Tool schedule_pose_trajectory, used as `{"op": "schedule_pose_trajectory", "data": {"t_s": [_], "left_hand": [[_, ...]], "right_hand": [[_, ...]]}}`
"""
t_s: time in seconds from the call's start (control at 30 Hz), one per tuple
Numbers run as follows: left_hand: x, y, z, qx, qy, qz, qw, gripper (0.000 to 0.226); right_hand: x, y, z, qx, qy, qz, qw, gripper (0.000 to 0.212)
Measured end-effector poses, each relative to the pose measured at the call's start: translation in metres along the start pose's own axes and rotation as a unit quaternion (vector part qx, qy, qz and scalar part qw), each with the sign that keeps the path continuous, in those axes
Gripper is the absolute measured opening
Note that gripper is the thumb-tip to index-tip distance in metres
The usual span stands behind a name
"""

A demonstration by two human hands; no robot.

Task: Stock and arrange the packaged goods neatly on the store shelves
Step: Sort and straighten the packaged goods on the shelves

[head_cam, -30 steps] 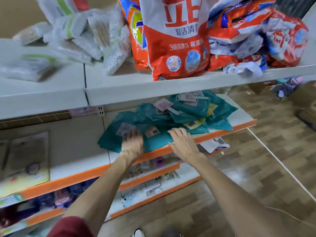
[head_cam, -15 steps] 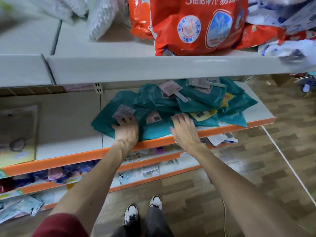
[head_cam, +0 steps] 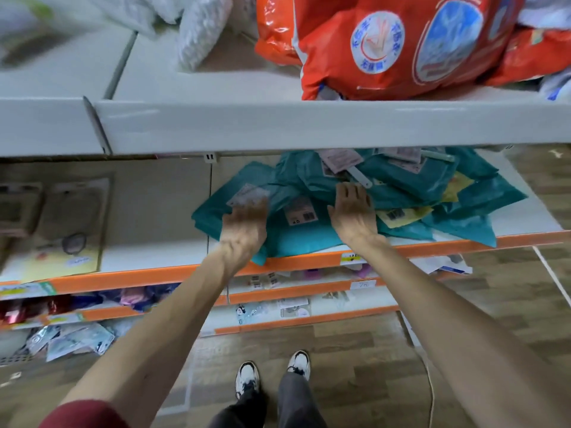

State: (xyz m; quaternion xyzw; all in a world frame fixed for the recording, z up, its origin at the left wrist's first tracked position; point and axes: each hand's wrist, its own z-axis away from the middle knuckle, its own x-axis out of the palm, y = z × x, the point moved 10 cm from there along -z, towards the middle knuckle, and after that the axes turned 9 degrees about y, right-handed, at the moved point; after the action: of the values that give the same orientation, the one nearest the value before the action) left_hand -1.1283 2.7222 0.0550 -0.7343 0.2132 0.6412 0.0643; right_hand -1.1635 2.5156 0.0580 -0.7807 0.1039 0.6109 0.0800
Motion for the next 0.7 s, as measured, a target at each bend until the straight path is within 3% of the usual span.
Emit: {"op": "schedule_pose_trajectory", "data": {"t_s": [0.1,0.23,0.33,0.4,0.5,0.57,0.7], "left_hand": [[-0.032,-0.008,-0.018,-0.045,-0.021,0.031,0.998,0.032],[-0.103,-0.018,-0.033,-0.024,0.066,0.024,0.997,0.027],[-0.139,-0.042,-0.033,-0.081,0.150,0.133,0.976,0.025],[-0.142,-0.061,-0.031,-0.114,0.191,0.265,0.938,0.018],[-0.083,-0.093,-0.018,-0.262,0.106,0.431,0.857,0.007],[-0.025,-0.106,0.004,-0.360,0.033,0.468,0.807,0.012],[0.035,-0.114,0.033,-0.418,-0.012,0.469,0.778,0.021]], "right_hand": [[-0.015,0.011,-0.011,0.028,0.017,-0.031,0.999,0.039],[-0.029,0.030,-0.024,0.040,0.049,-0.027,0.998,0.036],[-0.026,0.038,-0.032,0.058,0.044,-0.029,0.997,0.039],[-0.023,0.041,-0.037,0.062,0.045,-0.017,0.997,0.040],[-0.011,0.040,-0.043,0.045,0.037,0.025,0.998,0.041],[-0.001,0.038,-0.046,0.032,0.024,0.048,0.998,0.040],[0.009,0.039,-0.047,0.071,0.018,0.059,0.996,0.043]]}}
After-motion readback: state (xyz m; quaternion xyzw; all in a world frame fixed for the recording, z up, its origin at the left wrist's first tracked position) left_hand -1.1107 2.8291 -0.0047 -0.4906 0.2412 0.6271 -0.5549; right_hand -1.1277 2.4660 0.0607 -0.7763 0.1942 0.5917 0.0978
